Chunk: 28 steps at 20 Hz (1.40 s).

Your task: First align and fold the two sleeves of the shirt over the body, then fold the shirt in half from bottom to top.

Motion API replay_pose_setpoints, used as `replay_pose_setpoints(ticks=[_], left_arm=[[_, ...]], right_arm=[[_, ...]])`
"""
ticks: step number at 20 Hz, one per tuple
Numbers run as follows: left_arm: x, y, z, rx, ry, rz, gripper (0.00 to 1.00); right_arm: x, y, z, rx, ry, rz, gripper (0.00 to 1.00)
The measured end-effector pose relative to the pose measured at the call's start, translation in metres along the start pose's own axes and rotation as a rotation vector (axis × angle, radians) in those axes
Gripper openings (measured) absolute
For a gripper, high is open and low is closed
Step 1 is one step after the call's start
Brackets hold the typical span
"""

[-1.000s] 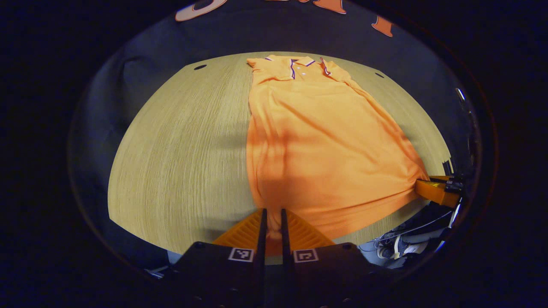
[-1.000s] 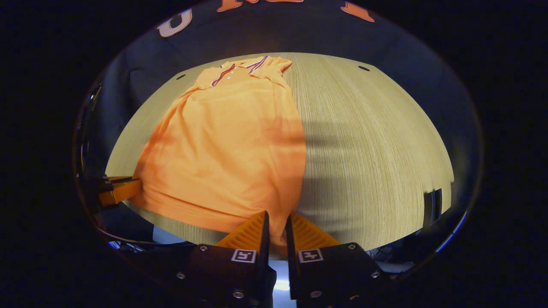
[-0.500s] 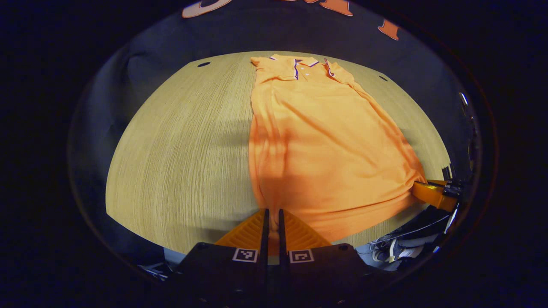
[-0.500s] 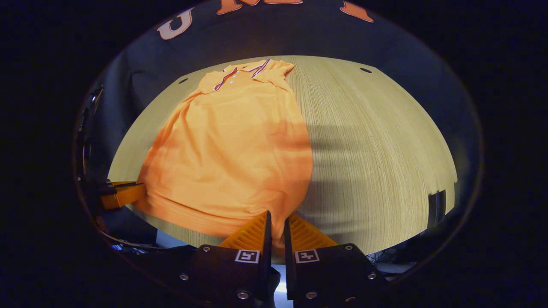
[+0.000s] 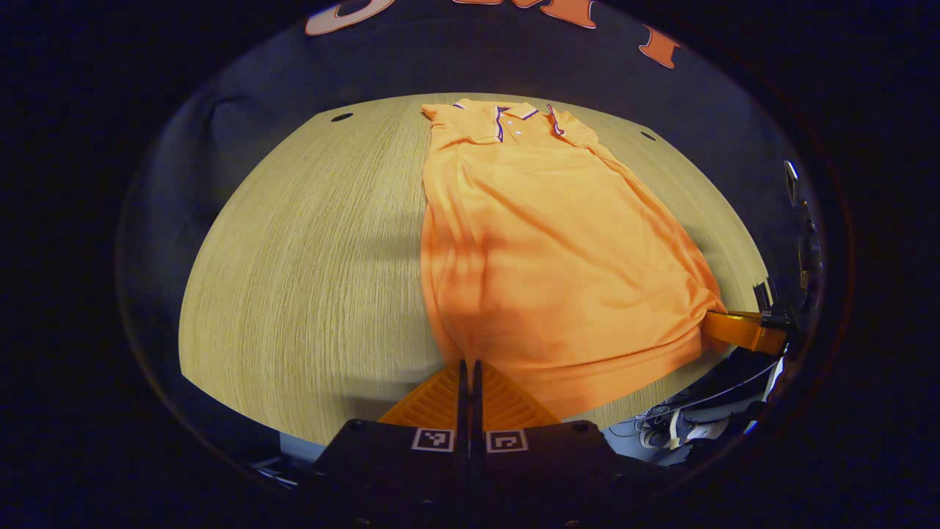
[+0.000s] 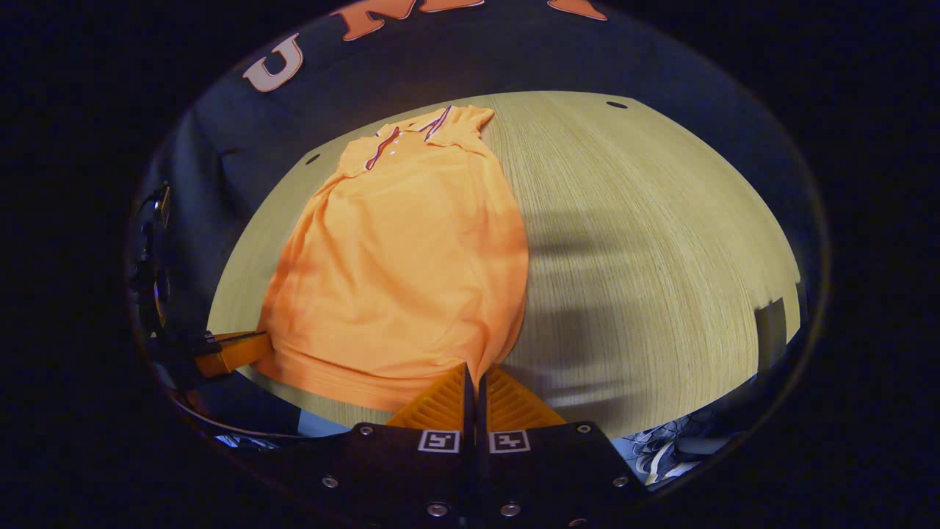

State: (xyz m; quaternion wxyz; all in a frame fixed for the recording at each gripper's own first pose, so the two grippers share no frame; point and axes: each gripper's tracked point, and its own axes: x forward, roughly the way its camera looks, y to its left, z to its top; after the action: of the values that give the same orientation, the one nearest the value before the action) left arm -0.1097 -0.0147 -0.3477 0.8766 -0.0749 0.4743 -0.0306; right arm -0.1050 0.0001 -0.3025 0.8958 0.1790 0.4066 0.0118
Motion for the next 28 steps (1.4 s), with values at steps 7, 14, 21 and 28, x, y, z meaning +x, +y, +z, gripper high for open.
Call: replay_pose_setpoints(ticks=[7,14,21,28], left_arm=[[-0.034,-0.007,0.054,-0.050,-0.118,-0.069,0.01],[-0.051,-0.010,0.109,-0.073,-0.179,-0.113,0.01],[-0.030,-0.006,0.181,-0.040,-0.183,-0.155,0.01],[0.011,0.001,0.265,0.014,-0.173,-0.198,0.01]], right_arm=[[-0.022,0.018,0.049,0.055,-0.096,0.112,0.00],[-0.041,0.028,0.100,0.054,-0.170,0.163,0.00],[-0.037,0.031,0.171,0.102,-0.223,0.147,0.00],[0.005,0.033,0.237,0.134,-0.217,0.107,0.00]])
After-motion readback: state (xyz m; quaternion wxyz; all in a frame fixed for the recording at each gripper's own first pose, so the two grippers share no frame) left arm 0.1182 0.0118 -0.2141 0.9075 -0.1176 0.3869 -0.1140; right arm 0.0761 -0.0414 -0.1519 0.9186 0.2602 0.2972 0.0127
